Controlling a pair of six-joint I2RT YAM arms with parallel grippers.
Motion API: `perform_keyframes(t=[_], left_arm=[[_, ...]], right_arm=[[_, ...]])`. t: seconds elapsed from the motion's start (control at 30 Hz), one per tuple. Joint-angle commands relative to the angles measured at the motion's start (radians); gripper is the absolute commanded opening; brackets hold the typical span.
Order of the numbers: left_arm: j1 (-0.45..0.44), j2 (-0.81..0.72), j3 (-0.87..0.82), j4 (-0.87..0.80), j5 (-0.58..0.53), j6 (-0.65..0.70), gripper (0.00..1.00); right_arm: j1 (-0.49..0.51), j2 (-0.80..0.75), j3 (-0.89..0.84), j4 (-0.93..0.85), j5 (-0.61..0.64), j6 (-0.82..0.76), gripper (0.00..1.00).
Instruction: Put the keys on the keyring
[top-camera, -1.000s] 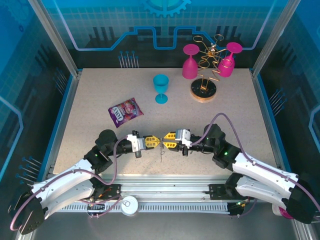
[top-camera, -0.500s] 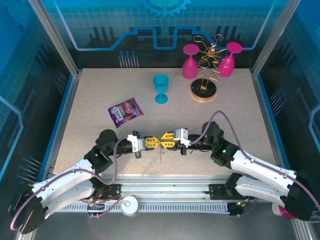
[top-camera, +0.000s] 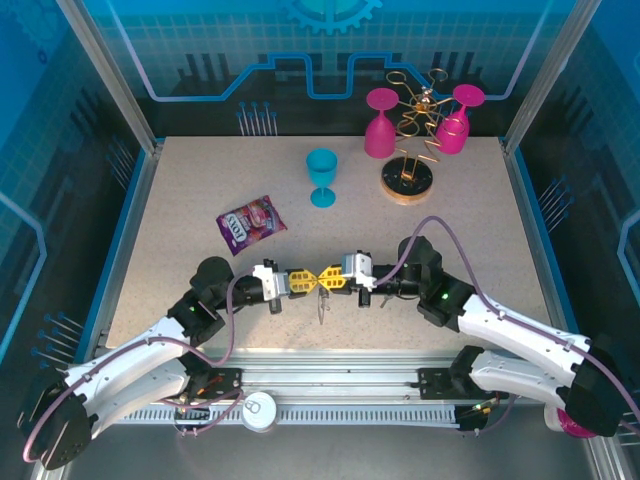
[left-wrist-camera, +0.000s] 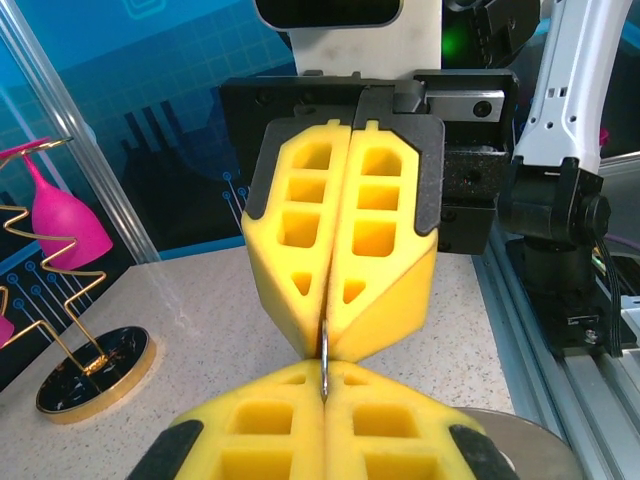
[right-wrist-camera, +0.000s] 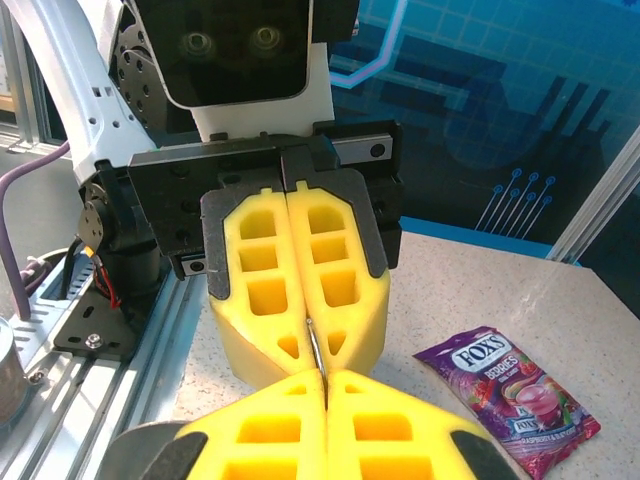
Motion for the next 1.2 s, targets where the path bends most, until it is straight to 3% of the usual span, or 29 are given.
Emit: perform_keyframes(t=[0.0,0.07,0.2,0.37,0.67,0.73,0.8,0.87,1.0,1.17], left_arm=[[-0.015,-0.003,0.031,0.005,0.011,-0.002,0.00],[-0.014,-0.008,0.035,-0.038,-0.029,0.017,0.07],[-0.015,-0.011,0.072,-0.183,-0.071,0.080,0.09],[-0.014,0.003,0.104,-0.297,-0.086,0.134,0.01],[-0.018,0.046,0.169,-0.439,-0.114,0.204,0.00],[-0.020,0.037,0.161,-0.420,-0.106,0.204,0.00],[-0.020,0.021,0.135,-0.362,-0.089,0.187,0.00],[-0.018,0.006,0.100,-0.277,-0.071,0.152,0.00],[-0.019,0.001,0.051,-0.146,-0.039,0.098,0.00],[-0.018,0.004,0.043,-0.127,-0.004,0.081,0.00]], right_arm=[[0.026,0.013,0.051,-0.067,-0.030,-0.038,0.00],[0.026,0.008,0.064,-0.121,-0.011,-0.056,0.00],[0.026,0.011,0.121,-0.265,0.033,-0.098,0.00],[0.028,0.020,0.178,-0.391,0.047,-0.125,0.00],[0.070,0.070,0.300,-0.570,0.096,-0.172,0.00],[0.068,0.051,0.284,-0.534,0.109,-0.159,0.00],[0.052,0.016,0.222,-0.452,0.122,-0.118,0.22],[0.021,-0.028,0.139,-0.347,0.096,-0.080,0.33],[-0.027,-0.064,0.034,-0.197,0.026,-0.017,0.35],[-0.030,-0.050,0.012,-0.159,0.008,-0.015,0.33]])
